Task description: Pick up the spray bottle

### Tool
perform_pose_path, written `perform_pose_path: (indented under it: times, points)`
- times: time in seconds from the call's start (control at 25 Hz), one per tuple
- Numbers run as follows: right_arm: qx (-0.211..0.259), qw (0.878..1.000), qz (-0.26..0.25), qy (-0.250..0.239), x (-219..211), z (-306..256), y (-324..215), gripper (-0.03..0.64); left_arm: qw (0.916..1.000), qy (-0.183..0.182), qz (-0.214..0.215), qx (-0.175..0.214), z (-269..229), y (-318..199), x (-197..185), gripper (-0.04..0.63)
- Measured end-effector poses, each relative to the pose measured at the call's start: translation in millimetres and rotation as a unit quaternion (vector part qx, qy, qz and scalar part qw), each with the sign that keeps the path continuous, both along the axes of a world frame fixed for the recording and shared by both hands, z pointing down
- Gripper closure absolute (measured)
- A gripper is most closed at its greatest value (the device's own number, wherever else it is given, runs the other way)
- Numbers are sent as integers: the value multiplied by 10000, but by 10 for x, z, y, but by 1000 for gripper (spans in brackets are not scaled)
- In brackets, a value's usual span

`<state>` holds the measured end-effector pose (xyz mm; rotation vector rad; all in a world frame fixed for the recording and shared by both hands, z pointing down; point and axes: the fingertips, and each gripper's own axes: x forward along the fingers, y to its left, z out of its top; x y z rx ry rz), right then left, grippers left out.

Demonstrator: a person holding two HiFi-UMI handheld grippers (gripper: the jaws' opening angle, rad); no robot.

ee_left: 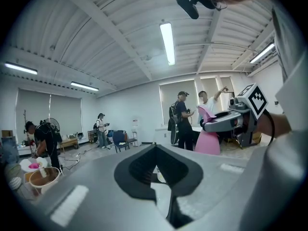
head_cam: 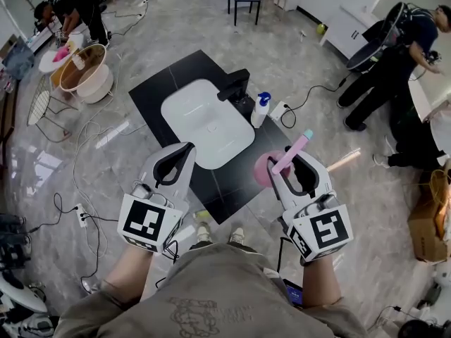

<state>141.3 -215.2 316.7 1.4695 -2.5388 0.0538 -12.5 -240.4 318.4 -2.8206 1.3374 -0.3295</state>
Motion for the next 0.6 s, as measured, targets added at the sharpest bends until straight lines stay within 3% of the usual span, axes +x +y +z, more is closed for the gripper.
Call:
perform_pose_path:
  times: [0.44,0.6]
  points:
    - [-290,9990,-307,114,-153,171,243,440,10000,-51,60,-14,93,241,-65,595]
    - [-447,9977,-431,259,-226,305,287,440,9997,-137,17,-202,244,280,-84,595]
